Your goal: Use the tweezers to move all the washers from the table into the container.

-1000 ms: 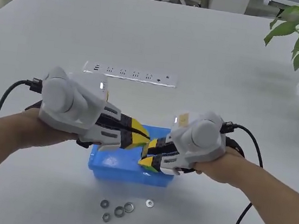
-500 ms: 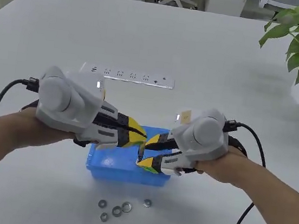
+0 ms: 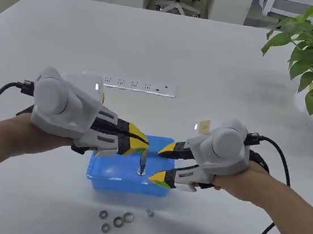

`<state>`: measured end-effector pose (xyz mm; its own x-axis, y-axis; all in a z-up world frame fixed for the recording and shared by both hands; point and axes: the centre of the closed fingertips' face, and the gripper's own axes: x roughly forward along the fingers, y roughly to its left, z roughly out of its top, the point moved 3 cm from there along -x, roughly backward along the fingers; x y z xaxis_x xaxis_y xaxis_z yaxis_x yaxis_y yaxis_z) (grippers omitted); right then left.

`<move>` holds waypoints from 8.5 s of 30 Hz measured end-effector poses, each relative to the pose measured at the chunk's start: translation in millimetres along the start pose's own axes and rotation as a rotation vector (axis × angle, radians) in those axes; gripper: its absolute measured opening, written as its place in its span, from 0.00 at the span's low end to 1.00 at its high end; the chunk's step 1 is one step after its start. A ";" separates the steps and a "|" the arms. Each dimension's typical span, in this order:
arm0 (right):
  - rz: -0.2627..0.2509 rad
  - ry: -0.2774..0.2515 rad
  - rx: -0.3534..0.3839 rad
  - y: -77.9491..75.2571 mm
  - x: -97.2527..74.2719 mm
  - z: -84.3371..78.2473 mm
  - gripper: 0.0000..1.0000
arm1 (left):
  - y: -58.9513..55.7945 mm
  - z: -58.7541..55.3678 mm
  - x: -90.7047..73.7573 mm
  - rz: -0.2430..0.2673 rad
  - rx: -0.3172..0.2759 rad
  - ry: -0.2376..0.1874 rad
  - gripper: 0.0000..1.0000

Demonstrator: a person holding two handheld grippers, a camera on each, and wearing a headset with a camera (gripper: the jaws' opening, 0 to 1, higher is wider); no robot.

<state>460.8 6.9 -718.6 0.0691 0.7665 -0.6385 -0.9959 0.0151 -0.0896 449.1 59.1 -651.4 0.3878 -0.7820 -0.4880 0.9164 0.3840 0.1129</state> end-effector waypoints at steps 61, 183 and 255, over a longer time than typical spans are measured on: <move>-0.108 -0.014 0.154 59.4 -52.4 -34.9 0.59 | -56.7 29.8 -5.0 -0.074 0.029 -0.035 0.05; 0.143 0.056 -0.074 69.9 15.4 -33.3 0.10 | -74.1 -8.1 20.7 -0.157 -0.041 0.016 0.05; 0.091 -0.051 -0.153 15.8 -3.1 62.0 0.09 | -66.4 -33.5 -71.8 0.136 -0.282 -0.044 0.99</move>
<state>441.3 44.5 -670.6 -0.0274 0.7920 -0.6099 -0.9770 -0.1503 -0.1513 357.1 106.3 -652.9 0.5145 -0.7323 -0.4461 0.7946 0.6028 -0.0730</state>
